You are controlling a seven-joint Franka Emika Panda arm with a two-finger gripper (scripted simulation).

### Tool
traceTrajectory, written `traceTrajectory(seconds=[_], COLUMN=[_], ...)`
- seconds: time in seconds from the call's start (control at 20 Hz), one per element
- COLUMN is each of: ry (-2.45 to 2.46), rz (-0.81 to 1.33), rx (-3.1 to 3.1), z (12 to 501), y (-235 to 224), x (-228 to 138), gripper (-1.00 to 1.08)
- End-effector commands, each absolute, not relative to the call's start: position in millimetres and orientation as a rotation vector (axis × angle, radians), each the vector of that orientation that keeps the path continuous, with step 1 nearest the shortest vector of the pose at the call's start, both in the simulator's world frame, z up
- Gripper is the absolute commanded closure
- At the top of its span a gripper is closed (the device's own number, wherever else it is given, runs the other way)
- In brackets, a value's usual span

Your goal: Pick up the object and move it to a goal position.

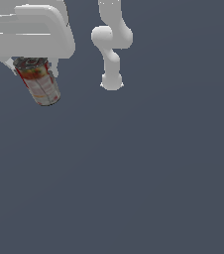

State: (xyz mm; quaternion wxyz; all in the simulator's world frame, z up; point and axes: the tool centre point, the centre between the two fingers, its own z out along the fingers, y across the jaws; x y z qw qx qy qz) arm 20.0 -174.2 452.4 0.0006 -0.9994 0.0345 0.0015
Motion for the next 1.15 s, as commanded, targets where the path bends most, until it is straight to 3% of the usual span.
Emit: traceTrajectory(seconds=[0.0,0.5,1.1], ry=[0.107,0.107,0.107], rz=[0.0,0.0,0.0], rx=[-3.14,-3.14,-3.14], z=[473,514,525], y=[-182,-200,-205], x=[17,12,12], gripper=[1.08,1.08,1.08])
